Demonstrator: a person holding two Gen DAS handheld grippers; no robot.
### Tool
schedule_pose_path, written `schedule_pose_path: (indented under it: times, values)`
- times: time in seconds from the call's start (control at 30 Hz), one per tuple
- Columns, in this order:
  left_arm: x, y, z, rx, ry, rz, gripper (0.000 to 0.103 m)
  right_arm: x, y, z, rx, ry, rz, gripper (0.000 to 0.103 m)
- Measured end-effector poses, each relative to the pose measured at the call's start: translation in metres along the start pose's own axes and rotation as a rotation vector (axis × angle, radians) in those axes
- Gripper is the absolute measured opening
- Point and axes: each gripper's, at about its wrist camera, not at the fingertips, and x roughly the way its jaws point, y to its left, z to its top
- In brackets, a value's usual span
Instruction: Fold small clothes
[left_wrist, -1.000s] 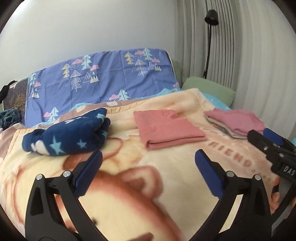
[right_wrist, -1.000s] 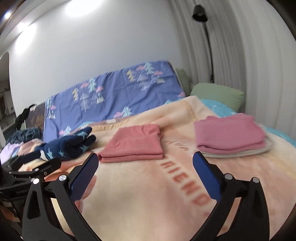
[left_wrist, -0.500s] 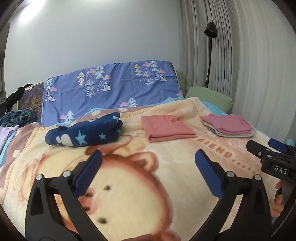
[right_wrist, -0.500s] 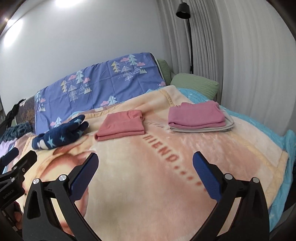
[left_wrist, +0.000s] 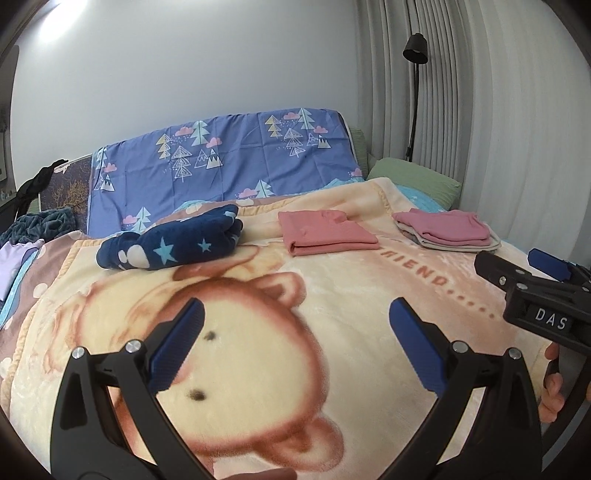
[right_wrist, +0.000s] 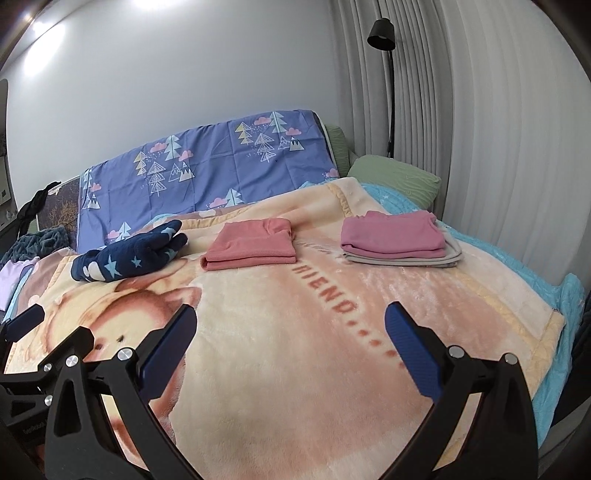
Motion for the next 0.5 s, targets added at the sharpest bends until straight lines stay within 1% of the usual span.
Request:
schedule_pose_path:
  times: [0.5]
  values:
    - [0.0081, 0.0012, -0.0051, -0.005, 0.057, 0.022, 0.101, 0.0048, 0.0008, -0.0013, -0.019, 0.012, -0.005, 0.102]
